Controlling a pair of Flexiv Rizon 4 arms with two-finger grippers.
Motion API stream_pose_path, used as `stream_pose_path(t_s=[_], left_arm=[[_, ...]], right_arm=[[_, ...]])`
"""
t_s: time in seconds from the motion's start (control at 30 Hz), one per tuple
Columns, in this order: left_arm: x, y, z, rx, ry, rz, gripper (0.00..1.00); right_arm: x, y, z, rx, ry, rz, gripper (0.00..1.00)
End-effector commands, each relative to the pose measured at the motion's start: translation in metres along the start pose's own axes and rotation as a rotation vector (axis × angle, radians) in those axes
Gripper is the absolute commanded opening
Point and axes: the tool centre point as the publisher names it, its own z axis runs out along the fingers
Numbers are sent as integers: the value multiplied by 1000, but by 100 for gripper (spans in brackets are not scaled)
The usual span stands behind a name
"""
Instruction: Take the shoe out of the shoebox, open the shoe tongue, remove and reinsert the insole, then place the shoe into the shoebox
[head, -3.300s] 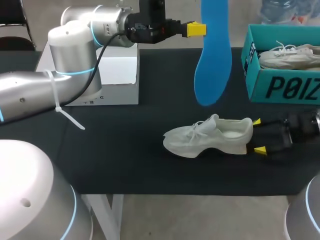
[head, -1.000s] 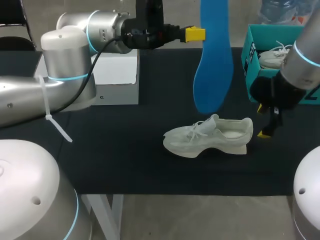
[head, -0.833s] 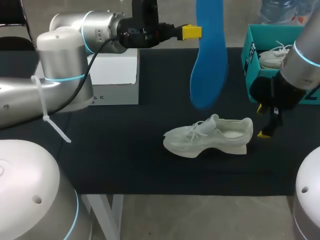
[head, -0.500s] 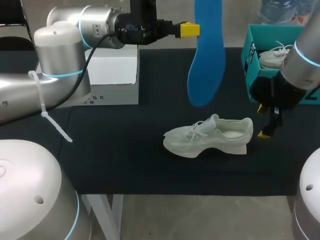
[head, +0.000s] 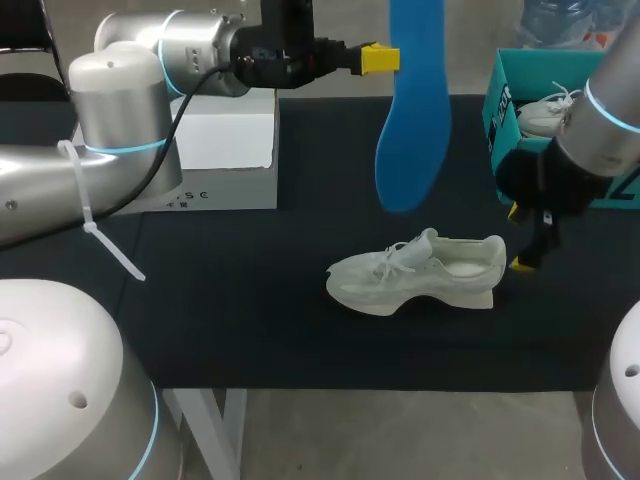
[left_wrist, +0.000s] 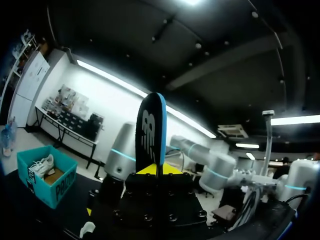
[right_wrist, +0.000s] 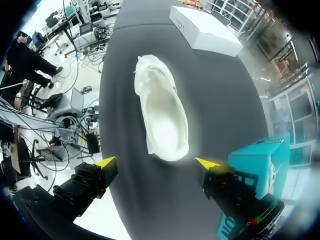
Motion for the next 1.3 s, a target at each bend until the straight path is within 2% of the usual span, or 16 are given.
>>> stream_pose_path(t_s=[0.03, 0.33, 0.53, 1.03, 1.3], left_arm=[[0, 0, 0, -1, 1, 0, 0], [0, 0, 0, -1, 1, 0, 0], [0, 0, 0, -1, 1, 0, 0], [0, 0, 0, -1, 1, 0, 0], [0, 0, 0, -1, 1, 0, 0]], right_arm=[[-18, 16, 5, 15, 12, -13, 100], [-46, 38, 21, 6, 27, -16, 100], [-54, 47, 37, -2, 36, -23, 100], [-50, 41, 86, -10, 54, -17, 100], [-49, 35, 108, 12, 66, -19, 100]])
